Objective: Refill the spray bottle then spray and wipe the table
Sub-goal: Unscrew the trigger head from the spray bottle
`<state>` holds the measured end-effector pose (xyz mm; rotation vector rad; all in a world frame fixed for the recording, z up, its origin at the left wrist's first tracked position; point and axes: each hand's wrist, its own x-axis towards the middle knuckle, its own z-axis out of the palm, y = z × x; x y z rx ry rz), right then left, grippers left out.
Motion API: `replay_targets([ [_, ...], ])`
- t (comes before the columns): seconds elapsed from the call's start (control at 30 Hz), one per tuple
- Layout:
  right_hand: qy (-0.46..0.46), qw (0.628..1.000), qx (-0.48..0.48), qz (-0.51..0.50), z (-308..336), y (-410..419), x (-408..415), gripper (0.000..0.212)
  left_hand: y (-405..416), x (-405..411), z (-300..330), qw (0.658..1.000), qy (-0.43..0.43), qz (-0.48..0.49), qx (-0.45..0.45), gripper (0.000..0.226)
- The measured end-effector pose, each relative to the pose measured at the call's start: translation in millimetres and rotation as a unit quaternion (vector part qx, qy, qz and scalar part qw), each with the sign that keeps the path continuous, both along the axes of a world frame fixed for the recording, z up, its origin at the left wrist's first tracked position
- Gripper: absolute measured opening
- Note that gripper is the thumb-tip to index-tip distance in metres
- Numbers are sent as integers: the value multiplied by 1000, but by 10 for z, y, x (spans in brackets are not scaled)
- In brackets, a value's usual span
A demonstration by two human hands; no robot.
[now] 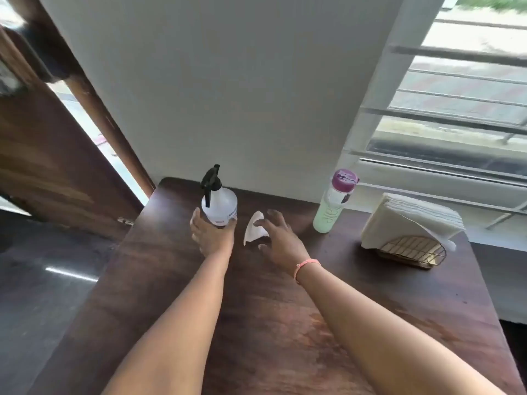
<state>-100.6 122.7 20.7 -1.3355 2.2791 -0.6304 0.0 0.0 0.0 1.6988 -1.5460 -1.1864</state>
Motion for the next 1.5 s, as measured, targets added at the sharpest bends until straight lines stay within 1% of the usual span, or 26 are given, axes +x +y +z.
replay_targets([
  [0.07, 64, 997, 23, 21, 19, -123, -6, 56, -115, -76, -16, 999, -14, -17, -30, 94],
  [0.13, 113, 991, 53, 44, -16, -201, -32, 55, -209, -174, -57, 999, -22, -28, -41, 97],
  [0.2, 134, 986, 77, 64, -55, -247, -73, 52, -282, -257, -124, 998, -41, -28, -40, 96],
  [0.3, 154, 981, 82, 80, -60, -281, -122, 38, -416, -336, -192, 997, -56, -20, -53, 85],
  [0.37, 156, 982, 76, 78, -38, -270, -108, 30, -501, -364, -199, 999, -12, 7, -45, 78],
  [0.5, 171, 982, 64, 56, -1, -119, -20, 23, -567, -308, -164, 995, 81, 35, -39, 65],
  [0.57, 176, 981, 66, 45, 25, -10, 34, 22, -494, -216, -106, 992, 118, 30, -34, 60],
  [0.6, 175, 981, 70, 38, 32, 43, 54, 22, -427, -164, -74, 991, 123, 15, -42, 57],
  [0.77, 148, 986, 80, 11, 85, 376, 236, 19, 98, 323, 9, 987, 108, -54, -106, 47],
  [0.9, 138, 986, 87, -22, 79, 684, 462, 16, 604, 781, -23, 982, 86, -105, -130, 45],
  [1.03, 117, 987, 93, -64, 89, 886, 687, 24, 948, 1073, -61, 972, 88, -143, -161, 45],
  [1.13, 125, 982, 128, -55, 86, 978, 835, 20, 1079, 1205, -83, 968, 90, -162, -167, 45],
  [1.3, 154, 975, 154, -52, 69, 1137, 1050, 22, 1182, 1365, -142, 960, 63, -207, -180, 43],
  [1.4, 165, 970, 167, -57, 77, 1207, 1113, 29, 1251, 1445, -135, 958, 61, -224, -167, 41],
  [1.5, 153, 972, 165, -61, 125, 1231, 1176, 38, 1302, 1506, -113, 960, 63, -237, -135, 42],
])
